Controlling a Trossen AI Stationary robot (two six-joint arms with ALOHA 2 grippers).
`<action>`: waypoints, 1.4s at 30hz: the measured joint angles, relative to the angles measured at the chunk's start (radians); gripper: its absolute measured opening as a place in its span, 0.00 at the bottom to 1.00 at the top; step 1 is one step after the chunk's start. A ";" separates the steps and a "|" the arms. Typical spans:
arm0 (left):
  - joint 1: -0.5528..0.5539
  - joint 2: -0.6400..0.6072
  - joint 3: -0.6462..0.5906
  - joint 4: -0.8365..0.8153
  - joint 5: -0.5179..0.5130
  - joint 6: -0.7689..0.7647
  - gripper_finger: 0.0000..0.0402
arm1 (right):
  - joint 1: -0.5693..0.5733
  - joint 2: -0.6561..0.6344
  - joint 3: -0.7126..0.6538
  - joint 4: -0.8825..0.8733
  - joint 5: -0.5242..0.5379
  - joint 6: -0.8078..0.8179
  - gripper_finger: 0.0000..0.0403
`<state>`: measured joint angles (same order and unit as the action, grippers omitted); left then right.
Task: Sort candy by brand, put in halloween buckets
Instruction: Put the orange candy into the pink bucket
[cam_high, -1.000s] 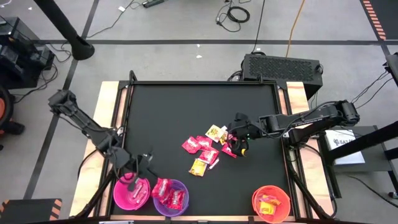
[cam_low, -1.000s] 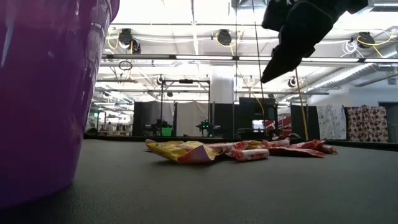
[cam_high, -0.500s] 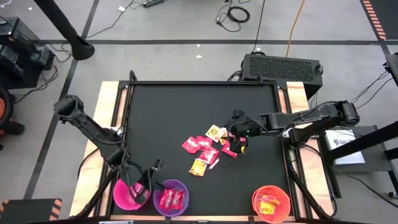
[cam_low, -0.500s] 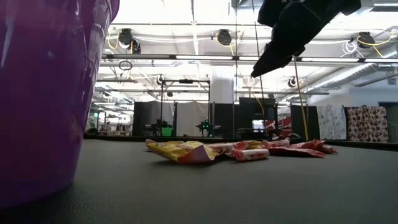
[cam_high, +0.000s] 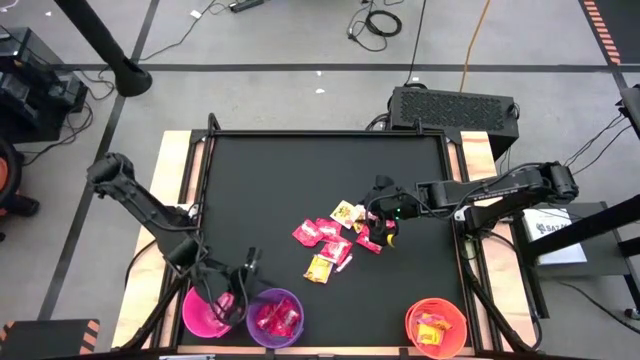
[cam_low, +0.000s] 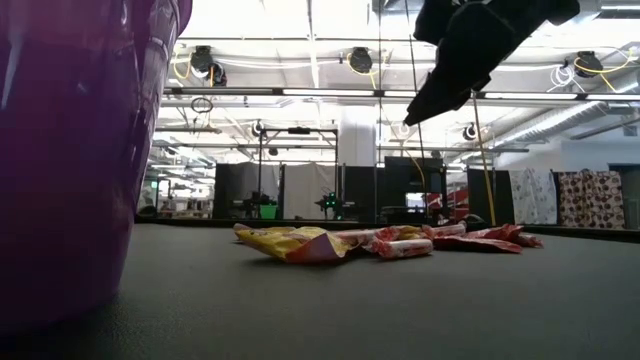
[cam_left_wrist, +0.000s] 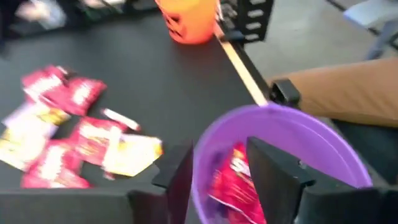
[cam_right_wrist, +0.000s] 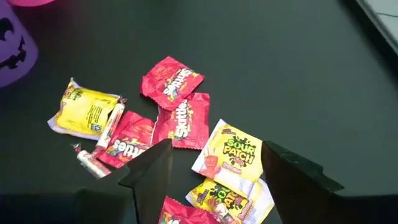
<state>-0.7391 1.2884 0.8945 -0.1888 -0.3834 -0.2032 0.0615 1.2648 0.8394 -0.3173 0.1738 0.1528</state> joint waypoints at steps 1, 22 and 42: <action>0.001 -0.009 0.018 -0.019 -0.028 0.028 0.40 | 0.003 0.000 0.000 -0.001 -0.012 0.000 0.59; 0.179 -0.112 0.096 -0.067 -0.777 0.624 0.41 | 0.219 0.305 0.033 0.184 -0.101 0.053 0.43; 0.305 -0.108 0.095 -0.335 -0.476 0.209 0.41 | 0.262 0.510 0.067 0.193 -0.083 0.036 0.47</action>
<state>-0.4339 1.1805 0.9897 -0.5236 -0.8599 0.0055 0.3234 1.7745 0.9066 -0.1247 0.0905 0.1885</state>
